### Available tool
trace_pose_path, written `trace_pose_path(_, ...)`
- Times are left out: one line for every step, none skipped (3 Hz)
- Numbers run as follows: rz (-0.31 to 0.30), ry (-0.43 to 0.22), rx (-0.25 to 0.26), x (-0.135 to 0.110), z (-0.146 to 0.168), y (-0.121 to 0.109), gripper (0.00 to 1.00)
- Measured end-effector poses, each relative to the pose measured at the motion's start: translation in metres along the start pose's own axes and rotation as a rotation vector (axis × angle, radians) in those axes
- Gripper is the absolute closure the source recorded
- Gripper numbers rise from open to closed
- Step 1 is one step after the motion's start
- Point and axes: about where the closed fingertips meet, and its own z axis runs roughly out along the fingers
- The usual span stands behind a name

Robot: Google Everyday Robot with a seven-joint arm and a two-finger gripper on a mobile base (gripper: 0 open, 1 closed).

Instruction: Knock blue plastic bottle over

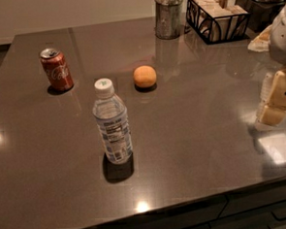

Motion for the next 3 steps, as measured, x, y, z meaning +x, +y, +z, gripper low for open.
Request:
trace_pose_path(0.0, 0.0, 0.0, 0.0, 0.0, 0.0, 0.0)
trace_pose_path(-0.008, -0.047, -0.014, -0.009, -0.002, 0.006, 0.0)
trace_pose_path(-0.047, -0.159, -0.036, -0.039, 0.001, 0.024, 0.0)
